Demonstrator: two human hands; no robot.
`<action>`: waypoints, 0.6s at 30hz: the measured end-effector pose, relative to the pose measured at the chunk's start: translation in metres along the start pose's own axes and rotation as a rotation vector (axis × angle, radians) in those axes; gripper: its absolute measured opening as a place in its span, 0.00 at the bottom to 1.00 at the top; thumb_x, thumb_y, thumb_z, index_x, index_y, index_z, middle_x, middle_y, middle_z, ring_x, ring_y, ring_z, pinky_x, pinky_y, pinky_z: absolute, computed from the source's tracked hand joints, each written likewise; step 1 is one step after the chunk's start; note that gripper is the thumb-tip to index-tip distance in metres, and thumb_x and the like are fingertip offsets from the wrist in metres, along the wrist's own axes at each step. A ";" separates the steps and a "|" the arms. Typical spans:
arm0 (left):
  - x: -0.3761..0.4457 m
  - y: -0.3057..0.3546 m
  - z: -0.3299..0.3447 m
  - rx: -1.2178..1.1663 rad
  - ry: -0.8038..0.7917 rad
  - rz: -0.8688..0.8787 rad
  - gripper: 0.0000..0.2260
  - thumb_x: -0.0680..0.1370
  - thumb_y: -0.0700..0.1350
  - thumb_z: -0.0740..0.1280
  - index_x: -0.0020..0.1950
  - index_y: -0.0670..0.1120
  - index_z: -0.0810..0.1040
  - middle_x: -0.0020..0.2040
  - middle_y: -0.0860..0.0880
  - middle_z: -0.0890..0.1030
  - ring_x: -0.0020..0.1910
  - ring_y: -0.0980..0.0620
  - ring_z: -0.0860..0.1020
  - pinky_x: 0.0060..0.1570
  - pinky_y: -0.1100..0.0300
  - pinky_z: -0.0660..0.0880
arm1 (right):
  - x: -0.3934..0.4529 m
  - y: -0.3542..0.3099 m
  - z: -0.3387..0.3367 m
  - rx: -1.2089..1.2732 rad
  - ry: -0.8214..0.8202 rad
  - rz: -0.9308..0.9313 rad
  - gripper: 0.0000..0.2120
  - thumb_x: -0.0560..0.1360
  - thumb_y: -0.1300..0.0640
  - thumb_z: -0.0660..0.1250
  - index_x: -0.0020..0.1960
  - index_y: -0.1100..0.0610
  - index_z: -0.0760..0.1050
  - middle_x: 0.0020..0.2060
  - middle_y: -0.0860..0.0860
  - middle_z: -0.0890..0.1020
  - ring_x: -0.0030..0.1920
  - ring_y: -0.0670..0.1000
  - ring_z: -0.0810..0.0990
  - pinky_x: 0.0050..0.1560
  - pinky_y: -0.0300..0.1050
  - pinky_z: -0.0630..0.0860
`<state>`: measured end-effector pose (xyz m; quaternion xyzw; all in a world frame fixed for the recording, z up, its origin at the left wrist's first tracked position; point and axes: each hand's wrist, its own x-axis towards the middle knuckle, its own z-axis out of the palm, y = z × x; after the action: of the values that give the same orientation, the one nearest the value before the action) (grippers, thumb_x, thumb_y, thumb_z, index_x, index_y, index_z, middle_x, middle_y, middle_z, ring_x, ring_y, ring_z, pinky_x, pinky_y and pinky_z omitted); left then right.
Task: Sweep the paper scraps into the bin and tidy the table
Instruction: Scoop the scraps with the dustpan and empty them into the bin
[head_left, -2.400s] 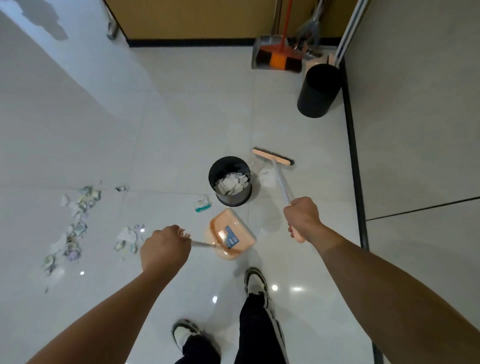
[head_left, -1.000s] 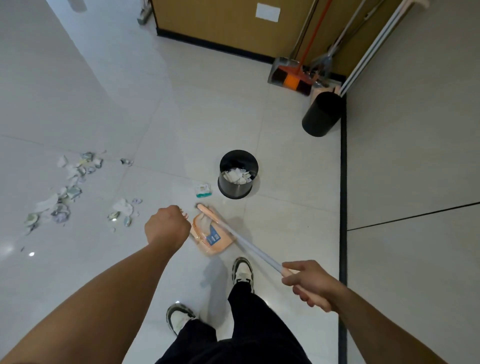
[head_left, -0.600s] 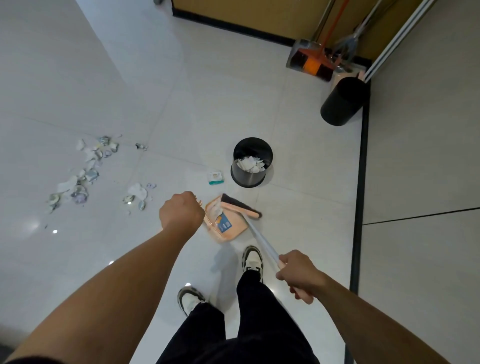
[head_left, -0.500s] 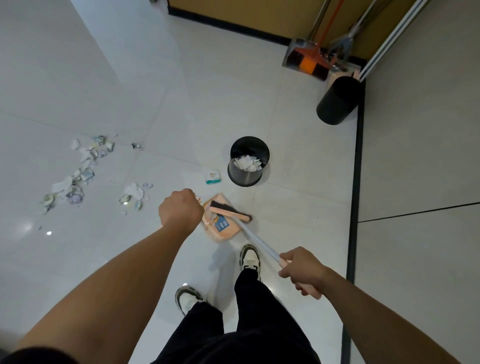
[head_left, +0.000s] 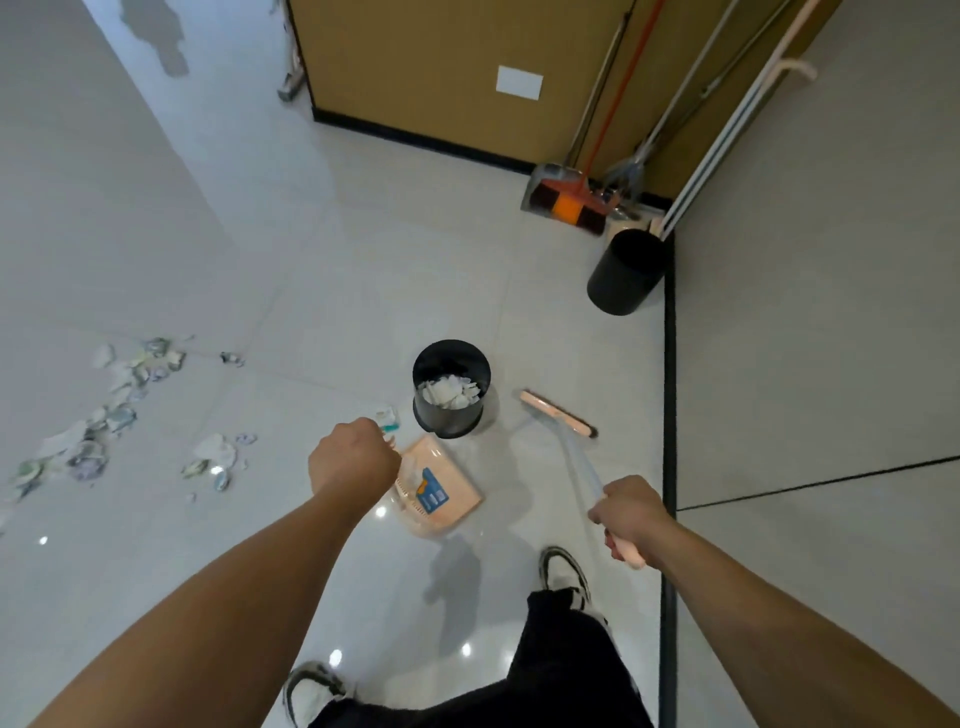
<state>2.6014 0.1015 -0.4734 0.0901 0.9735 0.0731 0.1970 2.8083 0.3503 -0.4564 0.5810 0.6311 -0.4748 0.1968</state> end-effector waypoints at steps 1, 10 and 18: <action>0.000 0.012 0.005 -0.018 0.005 -0.035 0.03 0.70 0.46 0.65 0.42 0.48 0.74 0.38 0.49 0.76 0.38 0.46 0.76 0.37 0.60 0.71 | 0.025 -0.009 -0.013 -0.012 -0.002 -0.016 0.03 0.74 0.70 0.64 0.43 0.64 0.73 0.33 0.59 0.73 0.25 0.52 0.70 0.26 0.39 0.68; -0.037 0.127 0.058 -0.124 0.067 -0.372 0.06 0.70 0.49 0.65 0.35 0.49 0.75 0.33 0.51 0.76 0.30 0.51 0.74 0.27 0.63 0.64 | 0.181 -0.062 -0.114 -0.456 -0.089 -0.208 0.14 0.75 0.65 0.61 0.59 0.61 0.75 0.41 0.60 0.78 0.31 0.58 0.78 0.28 0.43 0.75; -0.067 0.183 0.083 -0.128 0.073 -0.433 0.08 0.73 0.49 0.62 0.37 0.48 0.74 0.36 0.48 0.78 0.35 0.45 0.76 0.34 0.59 0.72 | 0.163 -0.022 -0.185 -0.756 -0.361 -0.161 0.19 0.75 0.67 0.61 0.65 0.62 0.73 0.43 0.62 0.77 0.28 0.55 0.74 0.23 0.39 0.68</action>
<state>2.7215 0.2749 -0.4915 -0.1364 0.9700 0.0937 0.1779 2.8035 0.5953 -0.4919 0.3245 0.7595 -0.3181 0.4655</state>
